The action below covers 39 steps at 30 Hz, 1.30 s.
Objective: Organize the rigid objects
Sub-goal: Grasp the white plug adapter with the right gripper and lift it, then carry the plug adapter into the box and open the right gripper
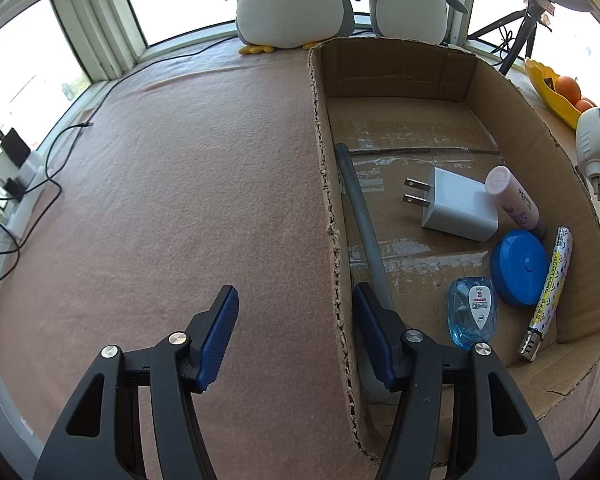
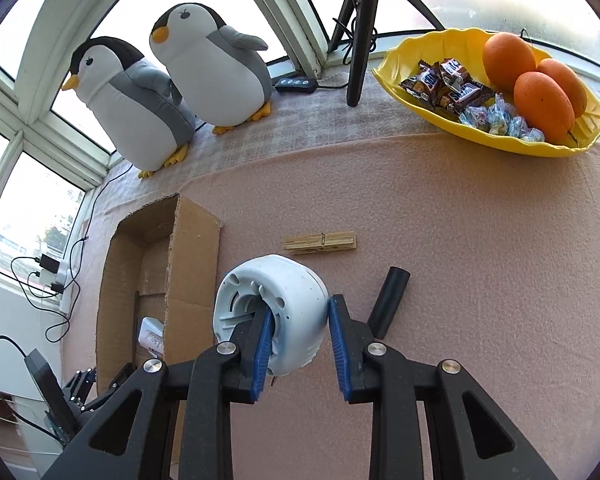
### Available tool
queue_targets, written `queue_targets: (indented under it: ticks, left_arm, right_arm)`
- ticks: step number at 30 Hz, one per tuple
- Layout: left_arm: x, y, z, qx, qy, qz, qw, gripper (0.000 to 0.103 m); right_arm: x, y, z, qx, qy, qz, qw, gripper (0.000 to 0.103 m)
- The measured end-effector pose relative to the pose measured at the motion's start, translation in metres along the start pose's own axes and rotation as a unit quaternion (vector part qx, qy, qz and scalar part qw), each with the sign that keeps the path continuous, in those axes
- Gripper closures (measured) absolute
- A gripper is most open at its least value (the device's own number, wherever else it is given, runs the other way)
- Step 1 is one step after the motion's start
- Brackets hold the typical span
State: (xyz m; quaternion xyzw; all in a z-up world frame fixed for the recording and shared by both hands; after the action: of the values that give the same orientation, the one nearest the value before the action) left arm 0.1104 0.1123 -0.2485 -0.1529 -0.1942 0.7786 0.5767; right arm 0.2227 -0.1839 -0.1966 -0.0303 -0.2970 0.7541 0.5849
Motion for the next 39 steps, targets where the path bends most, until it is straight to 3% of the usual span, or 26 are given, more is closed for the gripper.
queue_targets:
  ticks: [7,20,39]
  left_arm:
    - [0.001,0.000,0.000,-0.001,0.002,0.002,1.0000,0.043]
    - [0.000,0.000,0.000,-0.001,0.002,0.004,1.0000,0.043]
    - [0.003,0.000,-0.002,-0.002,0.014,0.007,0.9999,0.043]
  right_arm:
    - [0.047,-0.020,0.008,-0.028,-0.015,0.051,0.998,0.079]
    - [0.109,-0.030,-0.022,-0.022,-0.036,0.104,0.994,0.079]
    - [0.132,-0.028,-0.055,0.014,-0.023,0.132,0.991,0.077]
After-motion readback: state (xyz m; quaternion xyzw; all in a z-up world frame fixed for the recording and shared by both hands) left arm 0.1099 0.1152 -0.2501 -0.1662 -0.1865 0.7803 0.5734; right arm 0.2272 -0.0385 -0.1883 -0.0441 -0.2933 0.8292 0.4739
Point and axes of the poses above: each gripper's, at about its wrist camera, not at the fingertips, and z roughly against the way its jaws point, x to its left, y to its underside, the point moved 6 cm from there along -z, roughly the way its jaws point, and after that the axes turned 13 degrees about z, right-handed, at the moved point
